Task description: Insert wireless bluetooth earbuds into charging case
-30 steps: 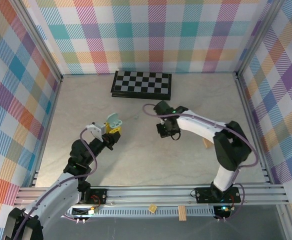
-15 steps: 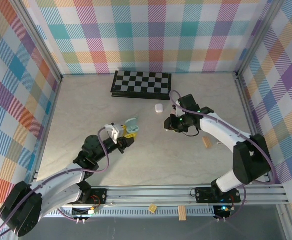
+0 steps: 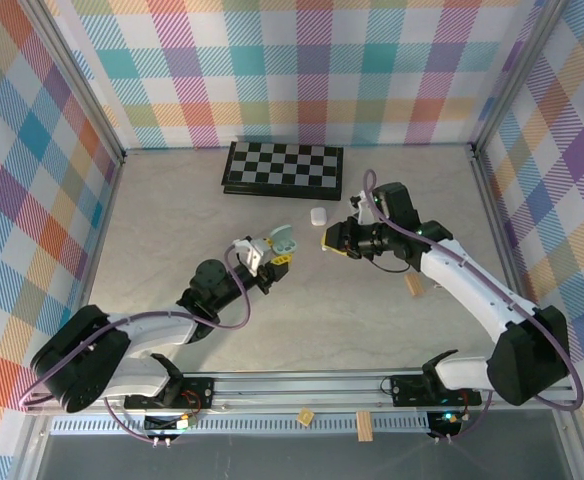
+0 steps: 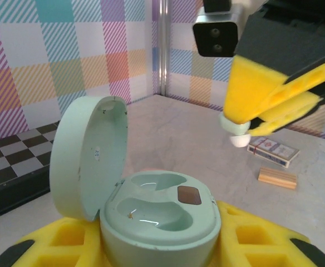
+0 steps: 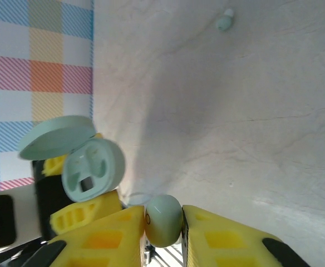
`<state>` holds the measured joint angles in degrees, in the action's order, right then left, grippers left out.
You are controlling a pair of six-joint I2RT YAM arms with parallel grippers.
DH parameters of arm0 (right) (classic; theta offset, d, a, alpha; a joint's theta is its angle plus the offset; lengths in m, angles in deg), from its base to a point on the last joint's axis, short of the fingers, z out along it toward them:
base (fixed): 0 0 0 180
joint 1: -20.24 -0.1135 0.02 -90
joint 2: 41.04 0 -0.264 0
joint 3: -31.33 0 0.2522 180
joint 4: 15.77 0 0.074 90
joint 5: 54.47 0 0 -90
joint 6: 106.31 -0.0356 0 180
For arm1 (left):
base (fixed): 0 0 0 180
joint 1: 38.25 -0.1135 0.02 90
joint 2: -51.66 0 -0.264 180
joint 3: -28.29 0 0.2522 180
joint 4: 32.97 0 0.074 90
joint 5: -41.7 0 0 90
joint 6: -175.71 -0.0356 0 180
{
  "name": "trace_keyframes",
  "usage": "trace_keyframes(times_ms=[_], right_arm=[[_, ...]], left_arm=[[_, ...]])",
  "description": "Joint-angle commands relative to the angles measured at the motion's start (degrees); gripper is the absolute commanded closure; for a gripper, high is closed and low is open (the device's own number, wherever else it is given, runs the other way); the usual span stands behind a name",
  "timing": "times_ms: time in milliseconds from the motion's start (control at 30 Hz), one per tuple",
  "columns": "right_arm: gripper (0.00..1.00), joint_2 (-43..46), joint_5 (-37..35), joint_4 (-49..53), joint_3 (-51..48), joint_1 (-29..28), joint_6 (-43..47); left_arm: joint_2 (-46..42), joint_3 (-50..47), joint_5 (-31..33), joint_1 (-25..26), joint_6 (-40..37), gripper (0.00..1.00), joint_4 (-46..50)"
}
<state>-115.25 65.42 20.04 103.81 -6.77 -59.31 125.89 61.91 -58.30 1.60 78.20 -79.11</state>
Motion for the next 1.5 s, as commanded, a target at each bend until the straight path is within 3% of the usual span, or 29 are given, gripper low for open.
trace_keyframes(times_ms=[0, 100, 433, 800, 1467], right_arm=[[0.77, 1.8, 4.2, -6.0, -2.4, 0.3, -7.6], [0.77, 2.1, 5.7, -7.7, -2.9, 0.3, -11.5], [0.78, 0.0, 9.7, 0.2, 1.5, 2.8, -14.8], [0.79, -0.8, 12.3, -2.1, 2.3, 3.7, -17.7], [0.79, -2.9, 8.7, -1.0, 7.2, -2.8, -13.0]], left_arm=[[2.4, 3.0, 1.3, 1.0, -1.6, 0.71, -7.7], [4.2, 4.2, 1.2, 1.7, -2.1, 0.71, -8.2], [3.3, 3.7, 0.8, 2.3, -2.9, 0.71, -7.6], [3.9, 4.3, -0.3, 4.0, -4.8, 0.71, -6.6], [8.8, 9.6, 1.0, 7.4, -7.0, 0.71, -4.3]])
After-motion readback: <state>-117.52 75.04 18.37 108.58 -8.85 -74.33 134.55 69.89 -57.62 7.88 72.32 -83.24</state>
